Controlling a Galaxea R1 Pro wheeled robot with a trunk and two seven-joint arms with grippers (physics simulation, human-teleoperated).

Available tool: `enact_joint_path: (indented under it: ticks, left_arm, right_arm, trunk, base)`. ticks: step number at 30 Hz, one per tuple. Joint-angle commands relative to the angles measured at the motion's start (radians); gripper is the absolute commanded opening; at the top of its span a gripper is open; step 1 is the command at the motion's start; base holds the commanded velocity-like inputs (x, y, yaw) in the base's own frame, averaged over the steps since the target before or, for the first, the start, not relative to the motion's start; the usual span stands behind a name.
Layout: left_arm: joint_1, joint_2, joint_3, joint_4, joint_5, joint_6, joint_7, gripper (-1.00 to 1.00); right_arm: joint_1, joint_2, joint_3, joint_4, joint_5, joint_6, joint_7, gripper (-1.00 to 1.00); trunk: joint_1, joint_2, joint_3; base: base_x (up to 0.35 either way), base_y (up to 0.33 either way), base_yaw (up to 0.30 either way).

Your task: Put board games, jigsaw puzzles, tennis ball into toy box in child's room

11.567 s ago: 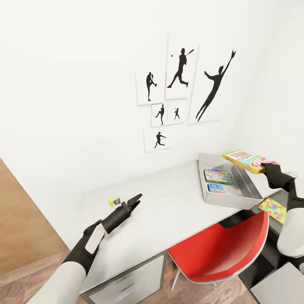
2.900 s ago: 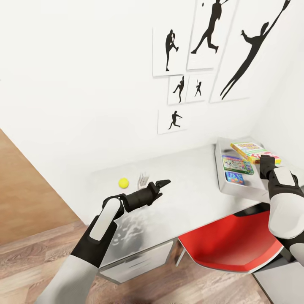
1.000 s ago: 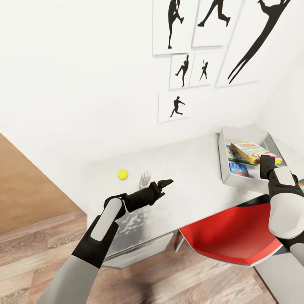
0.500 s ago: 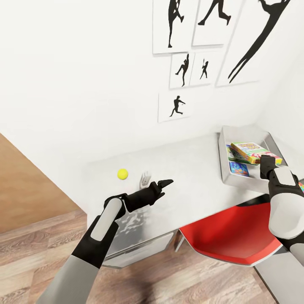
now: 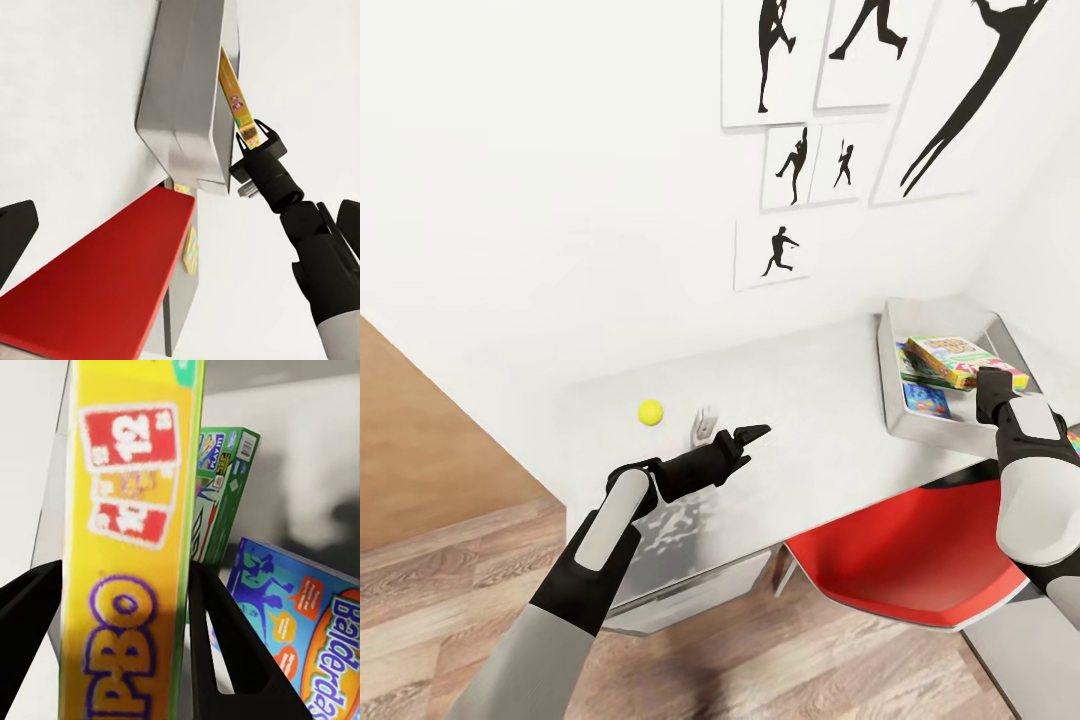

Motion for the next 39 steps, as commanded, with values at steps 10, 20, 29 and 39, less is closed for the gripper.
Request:
enact_joint_path:
  ticks: [10,20,29,39]
  left_arm:
    - [-0.001,0.000,-0.026,0.000,0.005,0.002,0.004,1.00]
    - [-0.001,0.000,-0.033,0.000,0.005,0.002,0.004,1.00]
    - [-0.001,0.000,-0.034,0.000,0.005,0.002,0.004,1.00]
    - [-0.001,0.000,-0.035,-0.004,0.006,0.002,0.002,1.00]
  right_arm:
    - [-0.001,0.000,-0.002,-0.002,-0.008,0.005,-0.005,-1.00]
    - [-0.001,0.000,-0.003,-0.002,-0.008,0.005,-0.005,-1.00]
    - [-0.001,0.000,-0.003,-0.001,-0.008,0.005,-0.006,-1.00]
    - [-0.001,0.000,-0.003,-0.001,-0.008,0.005,-0.007,-1.00]
  trunk:
    - [0.001,-0.002,-0.002]
    - [0.001,-0.002,-0.002]
    - [0.001,-0.002,-0.002]
    - [0.001,-0.002,-0.002]
  base:
    - [0.038,0.000,0.000]
    - [0.009,0.000,0.000]
    - [0.002,0.000,0.000]
    - [0.034,0.010,0.000]
